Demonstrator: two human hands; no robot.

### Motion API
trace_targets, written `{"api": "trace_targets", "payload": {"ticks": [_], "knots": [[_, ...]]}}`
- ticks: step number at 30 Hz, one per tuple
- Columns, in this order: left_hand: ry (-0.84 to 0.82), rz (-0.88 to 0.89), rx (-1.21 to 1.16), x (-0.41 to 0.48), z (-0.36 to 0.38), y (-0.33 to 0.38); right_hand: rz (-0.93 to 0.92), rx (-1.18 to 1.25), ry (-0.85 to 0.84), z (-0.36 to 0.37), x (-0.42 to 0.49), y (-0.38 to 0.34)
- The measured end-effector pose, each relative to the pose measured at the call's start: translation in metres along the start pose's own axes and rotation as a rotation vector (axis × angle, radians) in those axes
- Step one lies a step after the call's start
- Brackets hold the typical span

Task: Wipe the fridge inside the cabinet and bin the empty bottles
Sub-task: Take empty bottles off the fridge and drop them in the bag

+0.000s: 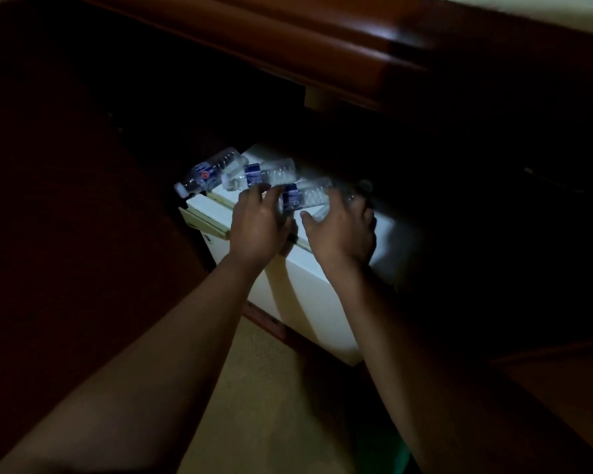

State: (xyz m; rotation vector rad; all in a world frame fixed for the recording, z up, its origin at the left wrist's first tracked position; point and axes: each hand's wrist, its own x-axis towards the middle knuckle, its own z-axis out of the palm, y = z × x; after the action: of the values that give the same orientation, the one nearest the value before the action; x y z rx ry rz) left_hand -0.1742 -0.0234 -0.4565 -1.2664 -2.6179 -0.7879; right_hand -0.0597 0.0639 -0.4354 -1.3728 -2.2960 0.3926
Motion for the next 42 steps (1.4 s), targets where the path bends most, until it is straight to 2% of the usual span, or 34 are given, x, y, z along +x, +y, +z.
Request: {"api": "trace_targets", "payload": {"ticks": [3,6,10,14,22,29,34,37,40,42], "knots": [[0.006,0.055,0.130,0.013,0.006,-0.004,-0.009,-0.062,-0.009,0.012,0.008,0.004],[-0.006,0.029,0.143,0.018,0.011,-0.005,-0.016,-0.075,-0.006,0.020,0.008,0.013],[-0.033,-0.073,-0.071,0.015,0.017,-0.004,-0.007,0.041,0.010,0.019,0.006,0.023],[-0.009,-0.095,-0.238,-0.001,0.012,0.002,-0.036,0.139,0.057,0.014,-0.003,0.030],[0.015,-0.091,-0.384,-0.060,-0.025,0.016,-0.119,0.210,0.080,-0.026,-0.058,0.032],[0.075,-0.161,-0.514,-0.160,-0.074,0.053,-0.168,0.346,0.120,-0.079,-0.163,0.056],[0.020,-0.260,-0.582,-0.260,-0.074,0.074,-0.178,0.418,0.013,-0.110,-0.269,0.102],[-0.087,-0.298,-0.602,-0.317,-0.056,0.085,-0.143,0.371,-0.072,-0.113,-0.329,0.147],[-0.227,-0.325,-0.589,-0.368,-0.023,0.100,0.003,0.345,-0.240,-0.113,-0.376,0.200],[-0.344,-0.281,-0.531,-0.393,0.004,0.116,0.106,0.339,-0.337,-0.113,-0.396,0.237]]}}
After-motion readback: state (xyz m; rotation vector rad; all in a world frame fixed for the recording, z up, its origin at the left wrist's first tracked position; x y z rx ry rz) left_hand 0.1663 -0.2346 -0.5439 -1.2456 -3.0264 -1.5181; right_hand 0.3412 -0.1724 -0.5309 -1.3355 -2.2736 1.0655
